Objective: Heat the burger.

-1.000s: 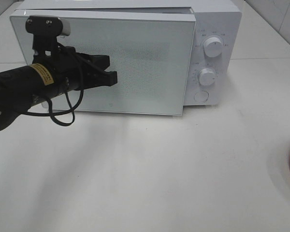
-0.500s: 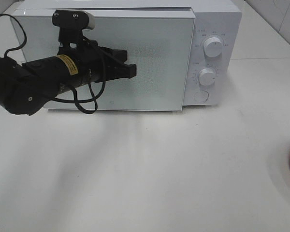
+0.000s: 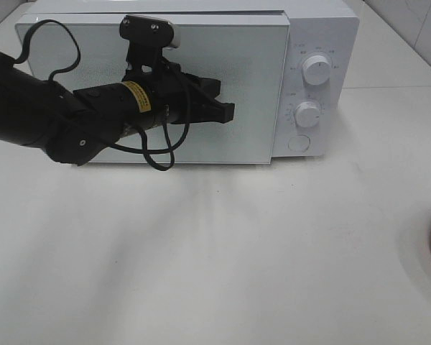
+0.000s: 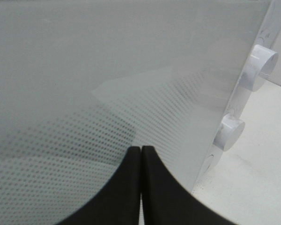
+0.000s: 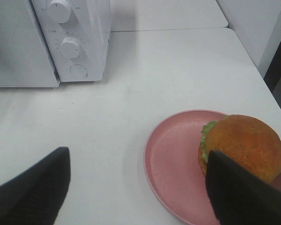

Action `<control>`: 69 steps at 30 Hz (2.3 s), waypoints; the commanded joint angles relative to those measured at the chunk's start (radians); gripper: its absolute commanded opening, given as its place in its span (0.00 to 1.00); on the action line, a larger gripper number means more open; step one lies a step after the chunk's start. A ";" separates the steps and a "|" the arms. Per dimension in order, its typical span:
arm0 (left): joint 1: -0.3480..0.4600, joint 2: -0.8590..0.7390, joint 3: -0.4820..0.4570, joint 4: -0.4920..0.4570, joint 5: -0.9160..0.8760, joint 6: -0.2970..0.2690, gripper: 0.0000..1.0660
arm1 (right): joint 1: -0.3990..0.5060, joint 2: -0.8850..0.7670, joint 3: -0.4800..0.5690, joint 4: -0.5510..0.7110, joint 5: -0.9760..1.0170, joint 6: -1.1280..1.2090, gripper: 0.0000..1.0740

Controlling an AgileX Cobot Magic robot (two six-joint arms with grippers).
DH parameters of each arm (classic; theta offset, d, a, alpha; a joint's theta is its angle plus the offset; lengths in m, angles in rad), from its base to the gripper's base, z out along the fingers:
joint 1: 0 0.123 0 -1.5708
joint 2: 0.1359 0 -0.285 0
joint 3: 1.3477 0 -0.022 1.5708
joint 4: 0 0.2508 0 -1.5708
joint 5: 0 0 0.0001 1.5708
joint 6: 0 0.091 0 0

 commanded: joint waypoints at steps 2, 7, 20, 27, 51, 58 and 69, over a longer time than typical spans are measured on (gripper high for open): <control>0.012 0.032 -0.082 -0.079 0.027 -0.023 0.00 | -0.008 -0.026 0.001 0.002 -0.007 -0.016 0.71; 0.000 0.054 -0.142 -0.079 0.053 -0.026 0.00 | -0.008 -0.026 0.001 0.002 -0.007 -0.016 0.71; -0.029 0.003 -0.151 -0.063 0.151 -0.031 0.00 | -0.008 -0.026 0.001 0.002 -0.008 -0.015 0.71; -0.096 -0.106 -0.021 -0.063 0.175 -0.038 0.00 | -0.008 -0.026 0.001 0.002 -0.008 -0.016 0.71; -0.189 -0.353 0.026 -0.146 1.115 -0.038 0.94 | -0.008 -0.026 0.001 0.002 -0.008 -0.016 0.71; -0.188 -0.452 0.026 -0.169 1.324 0.004 0.94 | -0.008 -0.026 0.001 0.002 -0.008 -0.016 0.71; 0.073 -0.497 0.028 -0.272 1.561 0.121 0.94 | -0.008 -0.026 0.001 0.002 -0.008 -0.016 0.71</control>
